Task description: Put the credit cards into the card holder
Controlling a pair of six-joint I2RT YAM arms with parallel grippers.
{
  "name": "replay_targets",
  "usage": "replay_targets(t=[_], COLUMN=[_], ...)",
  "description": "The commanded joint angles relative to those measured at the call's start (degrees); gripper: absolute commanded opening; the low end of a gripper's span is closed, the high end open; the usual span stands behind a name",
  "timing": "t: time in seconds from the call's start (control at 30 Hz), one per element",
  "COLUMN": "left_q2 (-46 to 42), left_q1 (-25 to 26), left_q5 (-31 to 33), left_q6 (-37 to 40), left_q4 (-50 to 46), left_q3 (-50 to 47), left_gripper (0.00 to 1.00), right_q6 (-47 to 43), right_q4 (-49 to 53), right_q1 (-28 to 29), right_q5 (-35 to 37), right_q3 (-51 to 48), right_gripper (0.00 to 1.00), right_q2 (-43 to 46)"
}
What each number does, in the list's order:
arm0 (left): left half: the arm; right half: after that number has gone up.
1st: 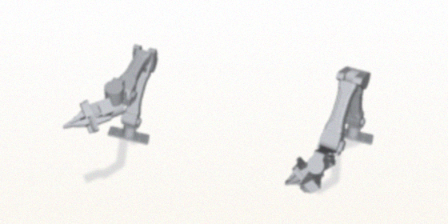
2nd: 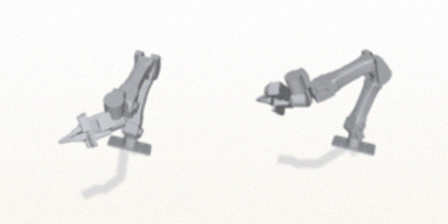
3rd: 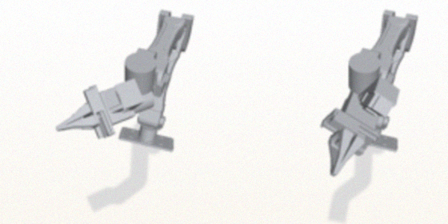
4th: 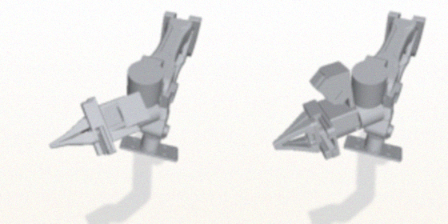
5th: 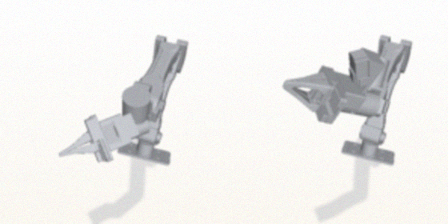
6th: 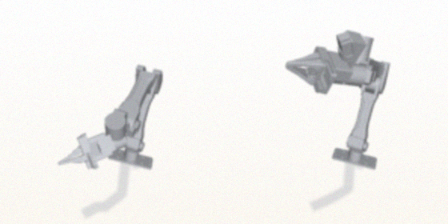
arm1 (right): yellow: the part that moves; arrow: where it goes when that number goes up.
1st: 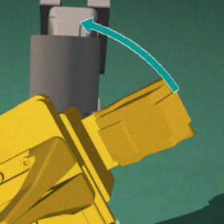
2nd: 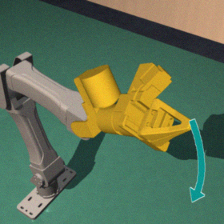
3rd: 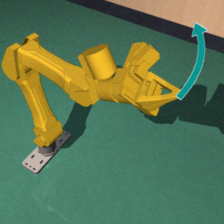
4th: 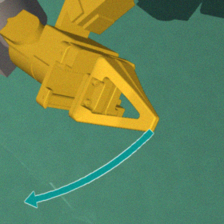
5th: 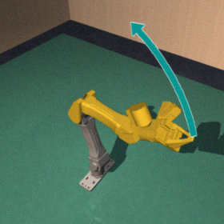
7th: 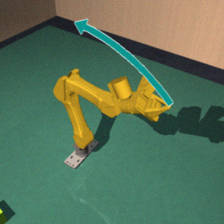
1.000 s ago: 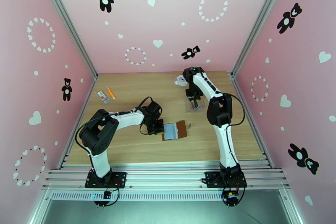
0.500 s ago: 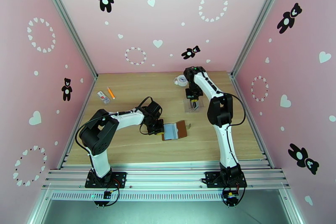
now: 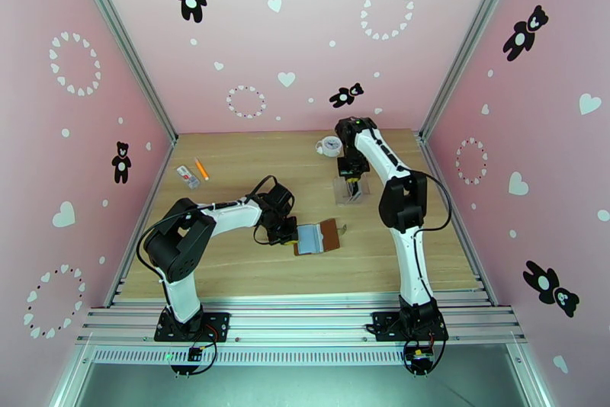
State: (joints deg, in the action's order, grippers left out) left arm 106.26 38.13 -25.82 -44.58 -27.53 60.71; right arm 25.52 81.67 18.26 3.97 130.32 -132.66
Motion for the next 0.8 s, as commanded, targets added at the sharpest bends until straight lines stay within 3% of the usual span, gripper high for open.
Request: replay_targets(t=[0.0,0.23,0.37,0.63,0.77], left_q2=[3.53,3.18,2.58,2.00,1.80], left_q1=[1.70,1.65,1.67,1.74,1.69], left_q5=[4.46,4.73,4.97,5.32,5.51], left_q6=[0.41,0.45,0.32,0.65,0.64], left_q4=[-4.11,-4.03,-4.03,-4.67,-5.16], left_q3=[-2.50,-2.52,-2.61,-1.87,-1.43], left_gripper=[0.00,0.00,0.00,0.00,0.00], right_q6=[0.48,1.51,2.49,13.51,17.32], right_q4=[2.47,1.83,-0.13,-19.96,-28.93], right_q1=[-0.16,-0.13,-0.15,1.67,7.13], right_q5=[-1.48,-3.55,-9.93,-30.97,-33.10], right_q3=[0.55,-4.05,-9.17,-42.17,-57.59], right_gripper=[0.00,0.00,0.00,0.00,0.00], right_q2=[5.33,11.48,17.08,40.41,49.21])
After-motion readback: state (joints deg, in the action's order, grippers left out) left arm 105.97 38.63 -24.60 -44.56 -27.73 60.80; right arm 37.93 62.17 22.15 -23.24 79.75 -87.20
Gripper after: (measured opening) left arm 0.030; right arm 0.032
